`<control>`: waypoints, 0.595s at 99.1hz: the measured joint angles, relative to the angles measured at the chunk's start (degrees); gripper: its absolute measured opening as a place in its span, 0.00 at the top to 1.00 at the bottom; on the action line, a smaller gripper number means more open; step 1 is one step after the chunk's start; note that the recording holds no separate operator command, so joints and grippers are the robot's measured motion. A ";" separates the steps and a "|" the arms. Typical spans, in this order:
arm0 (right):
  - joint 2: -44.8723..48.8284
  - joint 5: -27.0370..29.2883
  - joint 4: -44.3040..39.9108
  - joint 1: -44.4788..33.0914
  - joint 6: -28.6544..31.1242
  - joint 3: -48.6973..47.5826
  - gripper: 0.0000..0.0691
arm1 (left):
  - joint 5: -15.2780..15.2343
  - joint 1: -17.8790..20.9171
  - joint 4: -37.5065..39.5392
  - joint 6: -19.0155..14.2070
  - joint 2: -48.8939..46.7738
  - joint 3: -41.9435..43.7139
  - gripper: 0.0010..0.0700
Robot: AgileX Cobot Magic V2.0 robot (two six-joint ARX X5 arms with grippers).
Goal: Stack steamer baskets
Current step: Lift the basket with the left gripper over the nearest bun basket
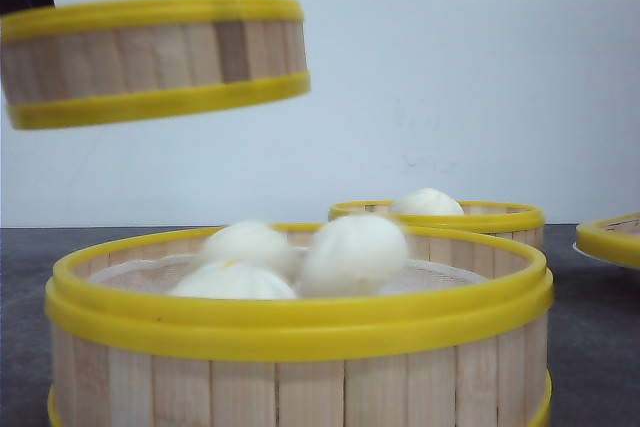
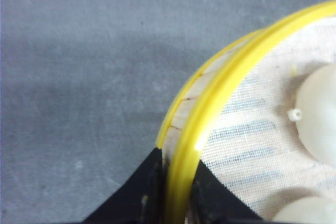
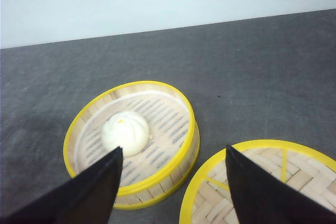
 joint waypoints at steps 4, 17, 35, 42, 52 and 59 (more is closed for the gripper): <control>0.00 0.00 0.00 0.07 0.00 0.00 0.44 | 0.04 0.22 -0.70 0.09 -0.46 0.00 0.97; -0.44 -0.02 -0.13 0.24 0.00 0.00 0.44 | 0.72 0.46 -3.82 0.57 -1.18 0.00 0.97; -3.41 0.00 -0.20 0.24 0.00 0.00 0.44 | 3.06 -1.42 -8.94 2.01 -3.39 0.00 0.97; -4.57 0.00 -0.20 0.24 0.00 0.00 0.44 | 4.11 -2.82 -10.67 2.73 -4.17 0.00 0.97; -5.70 0.00 -0.20 0.22 -0.02 0.00 0.44 | 4.61 -5.55 -12.20 3.17 -4.57 0.00 0.97; -6.01 0.00 -0.20 0.24 0.00 0.00 0.44 | 4.57 -8.13 -13.09 3.45 -4.57 0.00 0.97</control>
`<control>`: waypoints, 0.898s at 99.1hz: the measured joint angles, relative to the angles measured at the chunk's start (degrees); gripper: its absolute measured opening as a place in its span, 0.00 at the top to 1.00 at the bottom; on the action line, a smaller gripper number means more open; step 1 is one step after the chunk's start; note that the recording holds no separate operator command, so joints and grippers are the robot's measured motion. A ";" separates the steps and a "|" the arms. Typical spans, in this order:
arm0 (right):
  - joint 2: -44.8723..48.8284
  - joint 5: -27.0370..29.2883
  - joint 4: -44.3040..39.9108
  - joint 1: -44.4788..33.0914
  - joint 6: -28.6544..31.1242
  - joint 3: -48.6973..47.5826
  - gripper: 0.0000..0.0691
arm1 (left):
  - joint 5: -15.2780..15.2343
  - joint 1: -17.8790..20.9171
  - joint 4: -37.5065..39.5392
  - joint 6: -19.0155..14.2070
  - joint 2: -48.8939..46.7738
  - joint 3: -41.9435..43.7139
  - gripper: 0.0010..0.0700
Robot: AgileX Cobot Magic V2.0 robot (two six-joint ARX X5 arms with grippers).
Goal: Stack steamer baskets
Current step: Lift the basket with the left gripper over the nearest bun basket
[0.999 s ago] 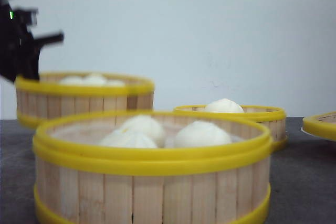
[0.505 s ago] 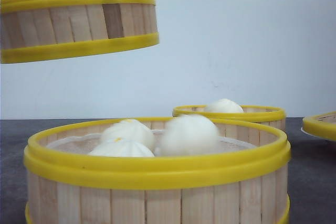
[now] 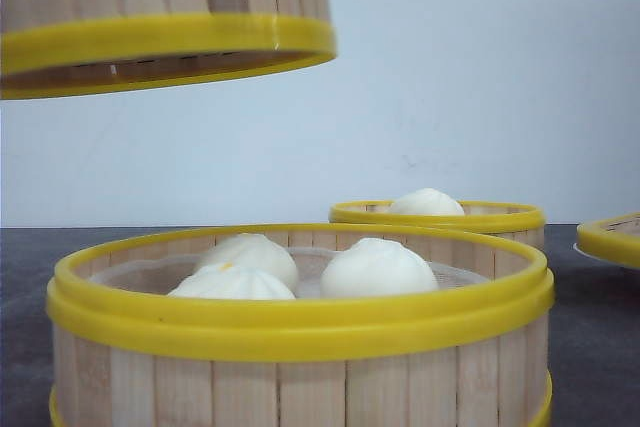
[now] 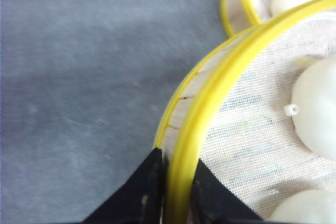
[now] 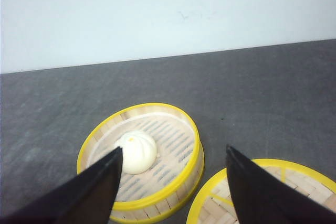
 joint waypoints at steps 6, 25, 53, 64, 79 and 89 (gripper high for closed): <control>-0.02 0.00 0.00 0.00 -0.02 0.00 0.44 | -0.37 -2.47 -0.24 0.28 0.00 0.00 0.97; 0.11 0.00 0.00 0.00 -0.02 0.00 0.44 | -2.23 -8.98 0.50 0.35 0.28 0.00 0.97; 0.11 0.00 -0.02 0.00 0.00 0.00 0.44 | -3.63 -15.12 2.91 0.61 5.53 -0.57 0.97; 0.11 0.00 -0.02 0.00 0.00 0.00 0.44 | -3.63 -16.85 5.16 0.61 7.56 -0.92 0.97; 0.11 0.00 -0.07 0.00 0.00 0.00 0.44 | -4.46 -18.43 7.26 0.61 10.12 -1.75 0.97; 0.11 0.00 -0.26 -0.02 0.00 0.00 0.44 | -5.16 -18.84 8.59 0.61 11.76 -2.64 0.97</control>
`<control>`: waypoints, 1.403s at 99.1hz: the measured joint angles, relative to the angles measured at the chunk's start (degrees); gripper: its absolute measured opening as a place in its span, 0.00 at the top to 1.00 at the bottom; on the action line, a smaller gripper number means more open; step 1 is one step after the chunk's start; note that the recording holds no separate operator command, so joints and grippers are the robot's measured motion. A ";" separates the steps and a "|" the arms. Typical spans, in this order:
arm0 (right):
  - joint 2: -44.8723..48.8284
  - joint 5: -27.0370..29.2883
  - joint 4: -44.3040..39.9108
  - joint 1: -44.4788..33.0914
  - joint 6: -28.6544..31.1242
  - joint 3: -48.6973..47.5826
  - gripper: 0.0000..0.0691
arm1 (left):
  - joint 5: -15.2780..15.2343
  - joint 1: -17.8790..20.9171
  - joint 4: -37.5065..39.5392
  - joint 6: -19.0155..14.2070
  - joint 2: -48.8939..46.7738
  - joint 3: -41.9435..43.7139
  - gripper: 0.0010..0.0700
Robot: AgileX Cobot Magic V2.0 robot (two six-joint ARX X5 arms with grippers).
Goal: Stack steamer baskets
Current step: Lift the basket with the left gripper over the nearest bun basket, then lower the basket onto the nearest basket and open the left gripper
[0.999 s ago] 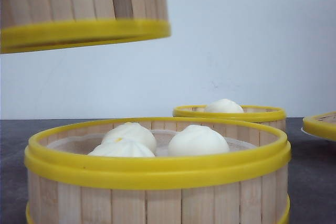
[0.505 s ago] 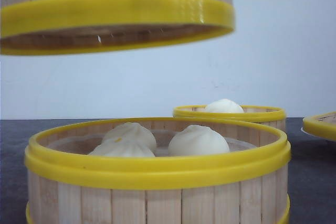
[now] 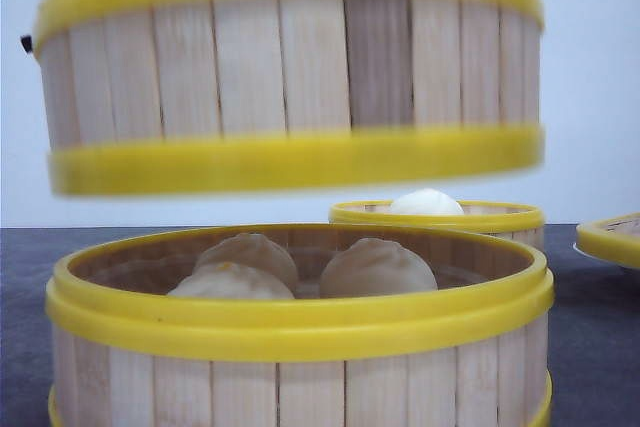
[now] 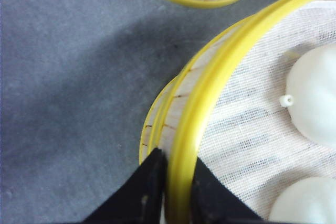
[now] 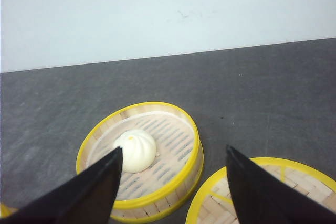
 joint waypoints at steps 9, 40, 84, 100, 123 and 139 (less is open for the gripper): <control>0.00 0.00 0.00 0.02 0.00 0.00 0.44 | -0.17 -0.11 1.07 -0.02 1.11 -1.11 0.97; 0.00 0.00 0.00 0.02 0.00 0.00 0.44 | -0.52 -0.33 2.82 -0.02 3.26 -2.38 0.97; 0.00 0.00 0.00 0.02 -0.02 0.00 0.44 | -0.35 -0.33 2.89 -0.13 4.33 -2.38 0.96; 0.00 0.00 0.00 0.02 -0.02 0.00 0.44 | -0.13 -0.33 2.97 -0.44 4.33 -2.38 0.76; 0.00 0.00 0.00 0.02 -0.02 0.00 0.44 | -0.11 -0.33 2.97 -0.57 4.33 -2.38 0.67; 0.33 0.00 0.00 0.02 -0.02 0.00 0.44 | -0.13 -0.33 3.85 -0.63 3.21 -2.38 0.67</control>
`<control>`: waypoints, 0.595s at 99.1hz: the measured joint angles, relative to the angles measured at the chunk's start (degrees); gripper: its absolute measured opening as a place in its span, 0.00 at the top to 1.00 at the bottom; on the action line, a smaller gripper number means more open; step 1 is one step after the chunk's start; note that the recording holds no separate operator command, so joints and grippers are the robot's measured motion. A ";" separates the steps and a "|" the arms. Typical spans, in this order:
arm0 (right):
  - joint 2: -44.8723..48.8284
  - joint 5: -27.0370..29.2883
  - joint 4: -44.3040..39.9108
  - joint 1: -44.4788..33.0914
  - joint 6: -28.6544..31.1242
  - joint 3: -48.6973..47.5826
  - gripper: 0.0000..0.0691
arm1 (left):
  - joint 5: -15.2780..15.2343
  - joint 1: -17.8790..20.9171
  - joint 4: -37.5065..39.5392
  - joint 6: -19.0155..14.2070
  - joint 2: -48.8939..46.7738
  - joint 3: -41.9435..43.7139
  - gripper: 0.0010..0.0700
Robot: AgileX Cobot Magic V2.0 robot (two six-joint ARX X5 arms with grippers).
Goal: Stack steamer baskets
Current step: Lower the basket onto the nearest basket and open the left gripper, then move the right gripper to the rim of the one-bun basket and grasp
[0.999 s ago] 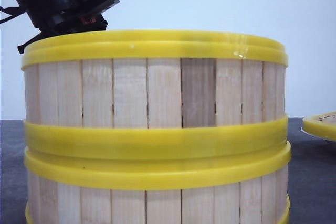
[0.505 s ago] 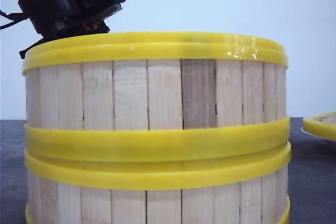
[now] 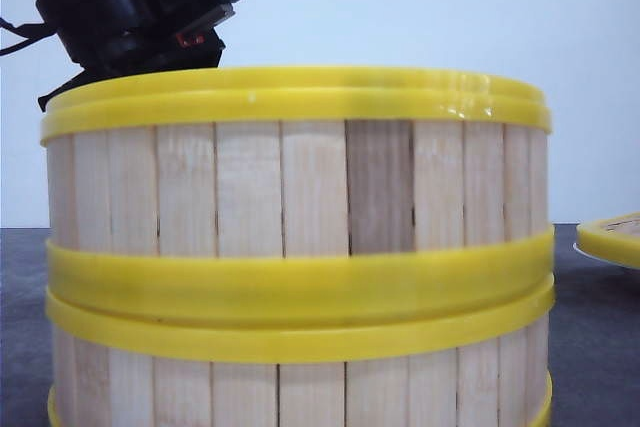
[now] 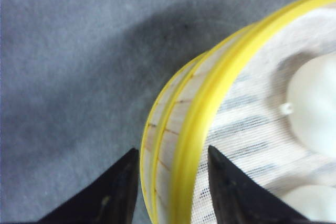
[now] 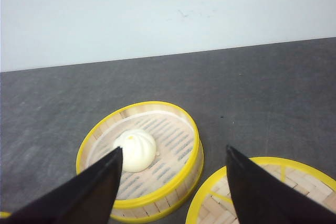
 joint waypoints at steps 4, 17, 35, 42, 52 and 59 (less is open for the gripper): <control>0.37 0.00 -0.02 0.00 0.02 0.00 0.44 | 0.00 0.00 0.94 -0.28 -1.40 0.00 0.67; 2.75 -0.28 -0.35 -0.02 0.02 0.22 0.44 | -1.77 0.00 6.58 -0.63 -9.38 0.00 0.67; 9.18 -2.43 -1.51 0.00 0.02 3.89 0.44 | -7.41 0.13 10.21 -0.68 -20.85 0.07 0.67; 12.09 -3.02 -1.51 0.00 0.02 6.25 0.44 | -7.69 0.55 9.60 -0.70 -24.44 0.07 0.67; 17.33 -3.04 -1.51 0.00 0.02 10.62 0.44 | -7.98 0.61 7.45 -0.74 -29.55 0.07 0.67; 21.64 -3.10 -2.27 0.00 0.02 13.53 0.44 | -8.24 0.61 6.10 -0.74 -33.31 0.07 0.67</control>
